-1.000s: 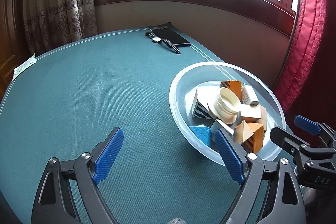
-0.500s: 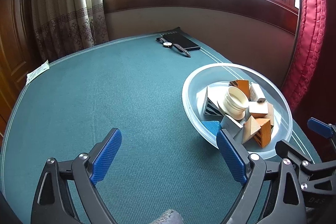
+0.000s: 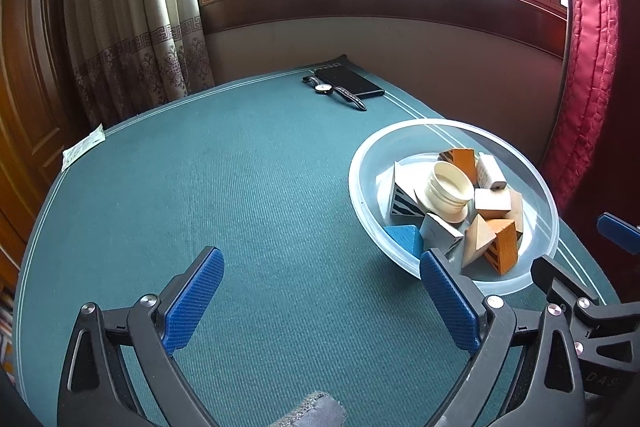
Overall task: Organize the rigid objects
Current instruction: 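Open the left tool and withdraw both tools from the basin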
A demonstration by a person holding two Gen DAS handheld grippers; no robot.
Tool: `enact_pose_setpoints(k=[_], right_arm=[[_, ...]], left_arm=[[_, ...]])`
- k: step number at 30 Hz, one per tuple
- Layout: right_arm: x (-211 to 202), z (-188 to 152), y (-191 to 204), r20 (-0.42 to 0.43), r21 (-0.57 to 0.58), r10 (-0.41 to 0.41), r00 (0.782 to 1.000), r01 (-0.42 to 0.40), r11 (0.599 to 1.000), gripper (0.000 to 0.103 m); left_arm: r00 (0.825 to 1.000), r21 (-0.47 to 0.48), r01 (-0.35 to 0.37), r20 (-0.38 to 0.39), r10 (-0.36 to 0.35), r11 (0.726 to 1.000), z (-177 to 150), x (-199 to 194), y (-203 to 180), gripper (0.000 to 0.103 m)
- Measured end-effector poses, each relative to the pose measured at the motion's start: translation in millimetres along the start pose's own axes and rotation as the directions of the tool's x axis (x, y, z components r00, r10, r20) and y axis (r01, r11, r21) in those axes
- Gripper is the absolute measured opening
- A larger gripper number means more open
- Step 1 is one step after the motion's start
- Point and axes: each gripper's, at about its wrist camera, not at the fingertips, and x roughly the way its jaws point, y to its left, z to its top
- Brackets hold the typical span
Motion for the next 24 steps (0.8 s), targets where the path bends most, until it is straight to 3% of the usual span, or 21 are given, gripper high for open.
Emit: enact_pose_setpoints(k=[24], right_arm=[[16.9,-6.9,-7.9,-0.038,0.011,0.016,0.999,-0.016,1.000,0.102]], left_arm=[[0.998,0.022,0.021,-0.064,-0.019,1.000,0.0,17.3,-14.9,0.099]])
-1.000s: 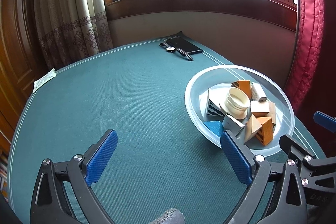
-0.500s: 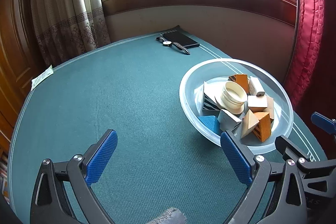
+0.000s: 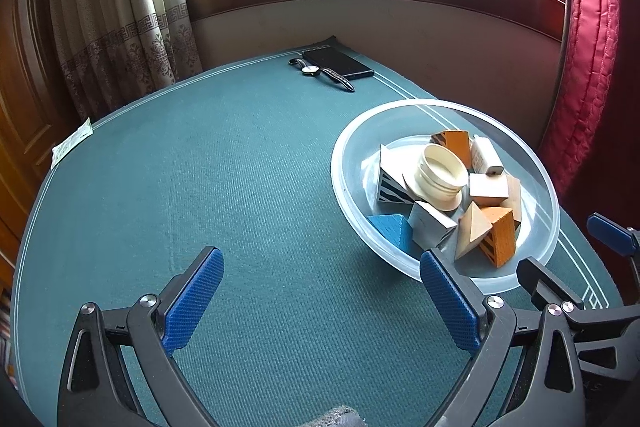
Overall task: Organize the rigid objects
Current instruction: 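Open the left tool and withdraw both tools from the basin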
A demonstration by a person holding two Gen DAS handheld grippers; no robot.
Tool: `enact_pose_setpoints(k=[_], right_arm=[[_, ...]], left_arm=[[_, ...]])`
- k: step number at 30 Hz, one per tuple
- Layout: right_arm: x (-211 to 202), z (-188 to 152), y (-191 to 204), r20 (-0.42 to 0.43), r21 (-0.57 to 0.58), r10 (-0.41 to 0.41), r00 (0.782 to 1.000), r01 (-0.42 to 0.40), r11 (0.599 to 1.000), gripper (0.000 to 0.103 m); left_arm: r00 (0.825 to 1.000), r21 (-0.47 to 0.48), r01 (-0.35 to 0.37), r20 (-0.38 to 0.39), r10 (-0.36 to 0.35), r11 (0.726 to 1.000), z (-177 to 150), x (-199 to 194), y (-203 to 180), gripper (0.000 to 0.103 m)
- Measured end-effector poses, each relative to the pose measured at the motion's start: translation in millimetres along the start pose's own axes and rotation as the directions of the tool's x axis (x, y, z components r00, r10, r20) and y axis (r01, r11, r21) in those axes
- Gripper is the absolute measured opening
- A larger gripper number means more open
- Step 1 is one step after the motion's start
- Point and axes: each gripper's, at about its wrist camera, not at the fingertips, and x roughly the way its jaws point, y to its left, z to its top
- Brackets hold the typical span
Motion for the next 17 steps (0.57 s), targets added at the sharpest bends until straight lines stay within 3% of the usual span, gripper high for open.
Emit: enact_pose_setpoints(k=[17], right_arm=[[9.4,0.1,-2.8,-0.022,0.011,0.014,1.000,-0.013,1.000,0.102]], left_arm=[[1.000,-0.021,0.003,-0.021,-0.003,1.000,-1.6,8.6,6.8,0.099]])
